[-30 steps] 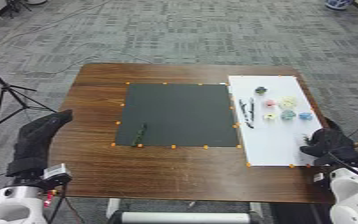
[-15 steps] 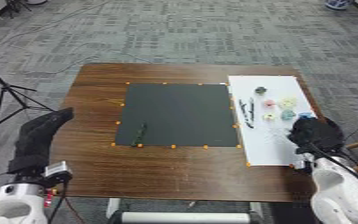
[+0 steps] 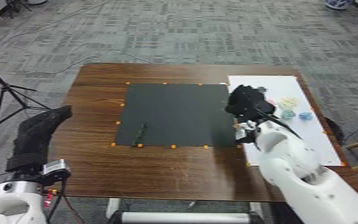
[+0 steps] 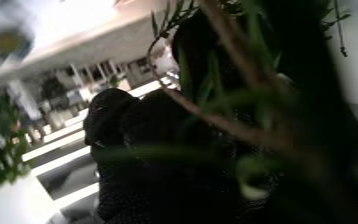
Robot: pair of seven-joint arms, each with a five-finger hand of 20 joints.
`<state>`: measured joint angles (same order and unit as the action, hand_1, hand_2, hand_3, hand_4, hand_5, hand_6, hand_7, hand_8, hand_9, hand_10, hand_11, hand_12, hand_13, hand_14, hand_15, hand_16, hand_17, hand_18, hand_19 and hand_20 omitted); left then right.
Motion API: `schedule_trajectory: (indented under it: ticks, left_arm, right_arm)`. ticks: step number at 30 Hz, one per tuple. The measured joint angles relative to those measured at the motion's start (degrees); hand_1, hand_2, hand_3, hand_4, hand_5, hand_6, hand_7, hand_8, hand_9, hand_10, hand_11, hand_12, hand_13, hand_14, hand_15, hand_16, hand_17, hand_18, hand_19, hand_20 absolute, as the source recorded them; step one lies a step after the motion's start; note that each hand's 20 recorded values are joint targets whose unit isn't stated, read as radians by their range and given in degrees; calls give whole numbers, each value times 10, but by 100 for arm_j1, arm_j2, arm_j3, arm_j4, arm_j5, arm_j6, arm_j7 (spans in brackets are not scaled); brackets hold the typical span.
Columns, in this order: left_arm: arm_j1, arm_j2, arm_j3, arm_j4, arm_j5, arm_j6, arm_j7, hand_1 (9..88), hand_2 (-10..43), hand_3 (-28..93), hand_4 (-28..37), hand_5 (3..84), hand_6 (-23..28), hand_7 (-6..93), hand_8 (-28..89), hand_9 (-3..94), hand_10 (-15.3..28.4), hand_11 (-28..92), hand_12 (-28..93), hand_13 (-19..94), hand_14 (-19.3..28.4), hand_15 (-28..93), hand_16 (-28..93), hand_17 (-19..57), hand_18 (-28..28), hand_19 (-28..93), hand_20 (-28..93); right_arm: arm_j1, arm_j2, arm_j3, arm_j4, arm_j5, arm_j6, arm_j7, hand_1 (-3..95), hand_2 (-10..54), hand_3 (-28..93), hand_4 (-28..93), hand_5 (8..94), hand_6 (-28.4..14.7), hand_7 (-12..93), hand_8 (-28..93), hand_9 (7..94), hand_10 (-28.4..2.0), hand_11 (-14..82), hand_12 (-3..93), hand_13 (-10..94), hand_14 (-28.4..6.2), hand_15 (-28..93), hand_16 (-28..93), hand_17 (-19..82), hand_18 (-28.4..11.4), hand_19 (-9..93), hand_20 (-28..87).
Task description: Arrange flowers
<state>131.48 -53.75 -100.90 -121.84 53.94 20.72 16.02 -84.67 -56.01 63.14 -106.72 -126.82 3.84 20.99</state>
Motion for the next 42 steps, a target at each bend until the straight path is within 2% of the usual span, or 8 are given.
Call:
schedule_trajectory:
  ticks: [10,17,21,24,27,30,36,42]
  left_arm:
    - [-169,-28,169,103,8,-80,-67,291,-31,691,-194,530,43,153,-85,459,134,204,102,315,143,92,18,33,105,55,154]
    - [-264,-40,296,171,17,-145,-72,290,-31,691,-193,529,43,152,-85,457,133,204,103,314,143,91,19,32,105,54,155]
    - [-359,-41,394,231,34,-214,-80,288,-33,692,-192,527,43,151,-85,455,134,201,102,313,143,90,20,31,105,53,155]
    - [-404,-32,425,247,34,-248,-83,287,-34,693,-191,526,44,150,-85,452,134,199,102,312,143,89,20,31,105,53,155]
    - [-411,-21,425,247,34,-266,-88,286,-36,693,-190,525,44,149,-84,452,134,198,103,311,144,87,20,31,104,52,155]
    - [-402,-19,410,245,34,-282,-95,285,-37,693,-190,523,43,149,-84,451,134,198,104,311,143,87,21,30,105,51,155]
    - [-334,4,340,216,45,-295,-102,285,-38,692,-189,521,42,149,-83,449,133,197,105,310,144,85,22,29,104,49,154]
    - [-332,47,340,213,75,-293,-127,283,-42,694,-189,521,43,148,-82,446,133,195,105,309,143,84,23,28,104,47,155]
  right_arm:
    - [561,-1471,-707,1598,-1332,830,-166,576,-95,607,-132,790,-3,281,188,937,-75,315,279,937,-2,559,284,572,-168,895,378]
    - [682,-2353,-520,2207,-1542,826,-330,559,-95,611,-120,788,-6,284,186,937,-81,298,276,937,-3,548,283,571,-167,892,374]
    - [796,-2817,-439,2509,-1570,760,-343,505,-95,557,-100,781,-18,261,184,929,-94,277,240,937,-8,508,301,561,-169,883,375]
    - [830,-3053,-446,2594,-1413,686,-357,411,-95,612,-111,765,-26,248,117,915,-106,258,234,937,-10,476,330,549,-175,875,385]
    - [862,-3122,-514,2540,-1139,522,-365,311,-95,615,-94,741,-44,219,-56,884,-127,224,223,935,-21,440,358,530,-184,864,396]
    - [885,-3074,-569,2323,-1054,154,-345,270,-95,607,-86,714,-57,183,-60,846,-144,199,216,922,-34,427,367,511,-194,851,402]
    - [1168,-2744,-844,1867,-1232,-1375,-250,262,-95,601,-85,709,-59,171,-52,838,-145,193,216,916,-39,425,365,502,-199,845,408]
    - [1492,-2643,-980,2023,-1387,-1563,-253,243,-95,589,-84,686,-75,135,-52,812,-160,162,205,916,-39,420,361,504,-199,842,409]
